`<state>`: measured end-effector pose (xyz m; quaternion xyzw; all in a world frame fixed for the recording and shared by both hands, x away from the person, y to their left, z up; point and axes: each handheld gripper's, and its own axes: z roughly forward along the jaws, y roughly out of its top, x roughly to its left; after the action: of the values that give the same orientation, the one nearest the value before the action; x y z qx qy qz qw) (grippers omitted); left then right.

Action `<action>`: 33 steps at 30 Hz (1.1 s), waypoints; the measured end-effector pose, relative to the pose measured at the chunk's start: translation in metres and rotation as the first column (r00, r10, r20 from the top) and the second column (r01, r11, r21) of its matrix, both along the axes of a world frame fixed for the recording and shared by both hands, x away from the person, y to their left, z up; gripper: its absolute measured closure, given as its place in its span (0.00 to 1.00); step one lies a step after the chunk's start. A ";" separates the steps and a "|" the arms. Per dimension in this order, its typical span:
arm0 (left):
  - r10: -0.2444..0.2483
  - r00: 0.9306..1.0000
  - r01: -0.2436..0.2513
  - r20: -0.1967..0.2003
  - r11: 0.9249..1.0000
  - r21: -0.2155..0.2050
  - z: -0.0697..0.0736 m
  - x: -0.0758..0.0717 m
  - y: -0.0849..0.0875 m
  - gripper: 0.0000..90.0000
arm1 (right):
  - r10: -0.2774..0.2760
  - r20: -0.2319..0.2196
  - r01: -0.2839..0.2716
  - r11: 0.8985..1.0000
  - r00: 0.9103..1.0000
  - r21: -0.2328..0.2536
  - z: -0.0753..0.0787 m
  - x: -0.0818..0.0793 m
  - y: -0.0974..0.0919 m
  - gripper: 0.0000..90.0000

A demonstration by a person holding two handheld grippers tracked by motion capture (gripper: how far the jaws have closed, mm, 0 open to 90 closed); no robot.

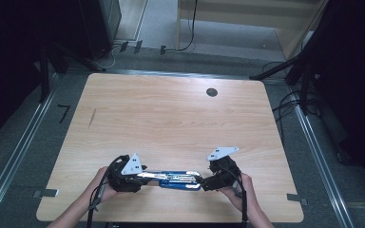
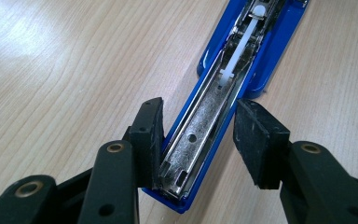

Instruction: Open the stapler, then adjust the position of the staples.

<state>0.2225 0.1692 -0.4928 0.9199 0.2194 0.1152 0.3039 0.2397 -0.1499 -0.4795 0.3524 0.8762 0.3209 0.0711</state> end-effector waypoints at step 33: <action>0.021 1.000 -0.021 -0.006 1.000 -0.017 -0.001 0.000 -0.003 0.60 | -0.054 -0.028 0.054 0.998 0.998 0.021 0.010 0.006 -0.054 0.07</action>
<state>0.2224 0.1667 -0.4935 0.9153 0.2309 0.1136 0.3097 0.2460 -0.2042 -0.4696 0.3810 0.8637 0.3237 0.0640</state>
